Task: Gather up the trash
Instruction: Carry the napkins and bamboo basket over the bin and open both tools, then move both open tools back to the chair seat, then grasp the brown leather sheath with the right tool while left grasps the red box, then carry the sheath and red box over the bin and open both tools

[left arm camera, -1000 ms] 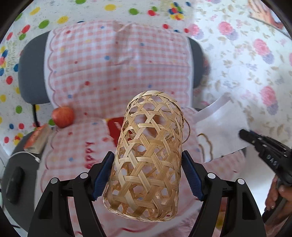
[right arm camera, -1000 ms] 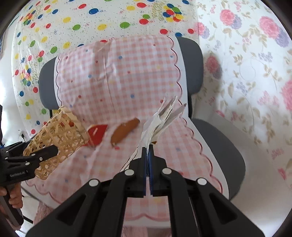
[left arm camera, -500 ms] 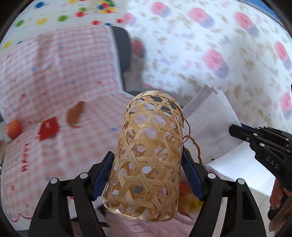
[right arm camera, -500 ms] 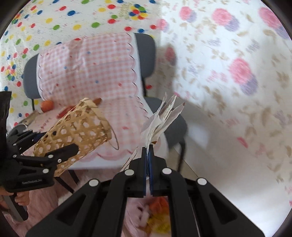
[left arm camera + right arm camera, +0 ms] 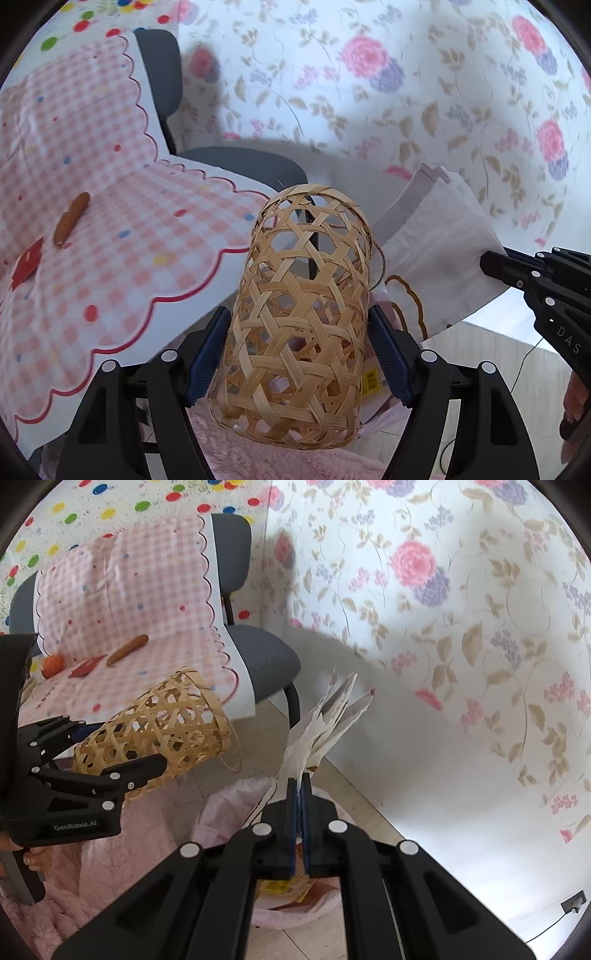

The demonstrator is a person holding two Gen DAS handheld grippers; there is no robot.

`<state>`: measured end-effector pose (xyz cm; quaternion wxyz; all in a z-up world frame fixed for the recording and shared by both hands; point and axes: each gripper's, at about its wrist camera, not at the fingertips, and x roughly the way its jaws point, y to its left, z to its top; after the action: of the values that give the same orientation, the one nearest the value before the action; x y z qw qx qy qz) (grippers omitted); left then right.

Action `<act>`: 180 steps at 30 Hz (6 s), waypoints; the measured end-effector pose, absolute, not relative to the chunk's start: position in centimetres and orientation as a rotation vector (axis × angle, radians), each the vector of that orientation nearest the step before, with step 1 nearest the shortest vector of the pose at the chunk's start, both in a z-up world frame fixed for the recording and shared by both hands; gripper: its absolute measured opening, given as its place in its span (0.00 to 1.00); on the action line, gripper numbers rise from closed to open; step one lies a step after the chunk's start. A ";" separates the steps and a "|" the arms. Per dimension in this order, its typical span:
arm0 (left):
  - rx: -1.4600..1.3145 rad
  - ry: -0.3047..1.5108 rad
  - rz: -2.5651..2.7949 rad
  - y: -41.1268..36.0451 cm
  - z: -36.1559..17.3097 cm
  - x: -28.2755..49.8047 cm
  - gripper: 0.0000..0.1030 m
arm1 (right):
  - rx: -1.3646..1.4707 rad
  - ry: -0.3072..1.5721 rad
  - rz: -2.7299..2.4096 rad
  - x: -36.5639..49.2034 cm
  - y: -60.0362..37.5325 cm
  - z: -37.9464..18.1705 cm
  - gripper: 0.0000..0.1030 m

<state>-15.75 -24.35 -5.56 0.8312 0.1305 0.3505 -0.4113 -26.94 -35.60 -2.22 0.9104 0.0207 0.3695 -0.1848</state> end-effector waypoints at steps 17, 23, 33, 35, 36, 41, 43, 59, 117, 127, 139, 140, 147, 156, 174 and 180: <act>0.244 0.797 -0.846 -25.1 -6.1 -13.2 0.85 | 0.093 0.751 -0.388 -26.1 -37.8 -3.4 0.43; 0.216 0.773 -0.759 -21.8 -4.6 -12.0 0.85 | 0.119 0.691 -0.382 -26.0 -38.3 -1.4 0.43; 0.140 0.736 -0.634 -15.1 -1.8 -9.6 0.85 | 0.103 0.619 -0.197 -21.1 -34.4 1.8 0.43; 0.130 0.732 -0.583 -13.5 -1.4 -8.7 0.85 | 0.095 0.619 -0.155 -19.5 -33.2 2.0 0.43; 0.125 0.730 -0.557 -12.5 -1.3 -8.2 0.85 | 0.094 0.619 -0.122 -18.4 -32.6 2.1 0.43; 0.088 0.744 -0.391 -7.3 -1.4 -5.1 0.85 | 0.060 0.626 -0.004 -13.2 -28.9 2.1 0.43; 0.074 0.744 -0.328 -5.5 -1.5 -4.0 0.85 | 0.052 0.632 0.030 -11.3 -27.7 2.0 0.43; -0.005 0.776 -0.048 3.3 -2.0 4.1 0.86 | -0.014 0.727 0.162 2.6 -19.6 -0.2 0.43; 0.012 0.942 -0.043 2.0 -6.4 12.5 0.88 | 0.128 0.801 0.171 8.6 -23.1 -3.0 0.45; 0.165 0.952 -0.241 -0.2 -7.6 16.5 0.88 | 0.113 0.799 0.188 8.6 -22.3 -2.4 0.45; 0.094 0.966 -0.297 -0.1 -8.2 18.9 0.78 | 0.114 0.806 0.197 8.6 -21.9 -2.7 0.45; 0.100 0.961 -0.283 -0.2 -8.1 18.6 0.78 | 0.114 0.805 0.196 8.4 -21.9 -2.6 0.45; 0.077 0.849 -0.265 -1.0 -4.8 12.8 0.77 | 0.112 0.777 0.205 6.3 -22.0 -1.8 0.45; 0.041 0.733 -0.303 -4.5 -1.7 2.8 0.78 | 0.130 0.761 0.177 1.4 -23.1 -1.3 0.45; 0.091 0.702 -0.613 -13.5 -1.6 -8.9 0.78 | 0.105 0.700 -0.088 -15.6 -29.4 0.3 0.45; 0.160 0.714 -0.756 -18.5 -2.6 -12.4 0.78 | 0.131 0.736 -0.195 -20.6 -32.6 -1.2 0.45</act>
<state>-12.39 -18.52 -2.64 0.8648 0.0762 0.3407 -0.3609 -20.60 -32.57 -1.17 0.9263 0.0637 0.3590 -0.0952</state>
